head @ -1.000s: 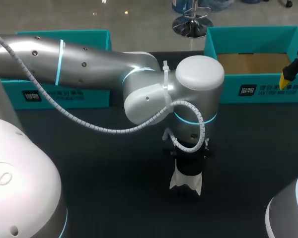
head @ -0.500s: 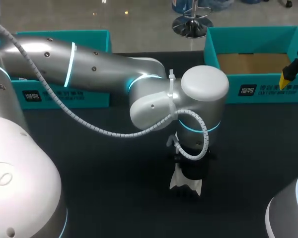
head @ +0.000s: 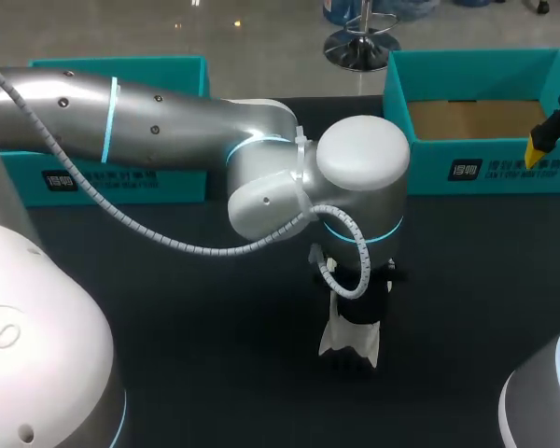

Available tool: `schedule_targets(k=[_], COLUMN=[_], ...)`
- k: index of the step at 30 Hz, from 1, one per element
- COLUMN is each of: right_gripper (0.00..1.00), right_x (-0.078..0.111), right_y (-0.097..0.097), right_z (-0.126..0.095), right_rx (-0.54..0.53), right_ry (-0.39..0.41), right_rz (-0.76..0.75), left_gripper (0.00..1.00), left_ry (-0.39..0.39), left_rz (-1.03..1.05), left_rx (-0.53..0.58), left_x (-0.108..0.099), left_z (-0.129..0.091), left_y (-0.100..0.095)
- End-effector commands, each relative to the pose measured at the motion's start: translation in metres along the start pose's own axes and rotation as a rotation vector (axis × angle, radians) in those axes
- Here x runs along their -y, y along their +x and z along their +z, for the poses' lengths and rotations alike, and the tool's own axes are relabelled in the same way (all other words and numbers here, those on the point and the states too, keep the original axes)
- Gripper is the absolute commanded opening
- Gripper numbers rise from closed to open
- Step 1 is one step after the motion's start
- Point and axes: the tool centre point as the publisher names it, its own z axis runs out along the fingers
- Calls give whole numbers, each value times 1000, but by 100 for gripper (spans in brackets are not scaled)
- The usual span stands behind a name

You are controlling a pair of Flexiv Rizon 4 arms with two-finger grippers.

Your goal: Take the shoe out of the shoebox, open the shoe tongue, remove and reinsert the insole, then place the shoe into the shoebox

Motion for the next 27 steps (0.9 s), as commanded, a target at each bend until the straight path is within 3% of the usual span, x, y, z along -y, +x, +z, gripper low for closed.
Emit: schedule_targets(k=[1, 15, 16, 18, 19, 20, 21, 27], right_gripper=[100, 100, 100, 100, 100, 100, 100, 100], right_x=[-3, -3, -3, -3, -3, -3, -3, -3], right_y=[1, 1, 1, 1, 1, 1, 1, 1], right_z=[0, 0, 0, 0, 0, 0, 0, 0], right_rx=[3, 3, 3, 3, 3, 3, 3, 3], right_ry=[7, 7, 7, 7, 7, 7, 7, 7], right_rz=[0, 0, 0, 0, 0, 0, 0, 0], left_gripper=[0, 0, 5, 44, 71, 92, 100, 100], left_ry=[-21, -79, -80, -78, -79, -79, -78, -69], left_rz=[0, -2, -3, -5, -5, -6, -4, -1], left_rx=[15, -9, -8, -5, -6, -6, -4, -1], left_x=[-10, -32, -31, -31, -30, -29, -27, -21], left_z=[-19, -10, -10, -9, -9, -9, -9, -9], left_y=[5, 2, 2, 2, 2, 2, 2, 2])
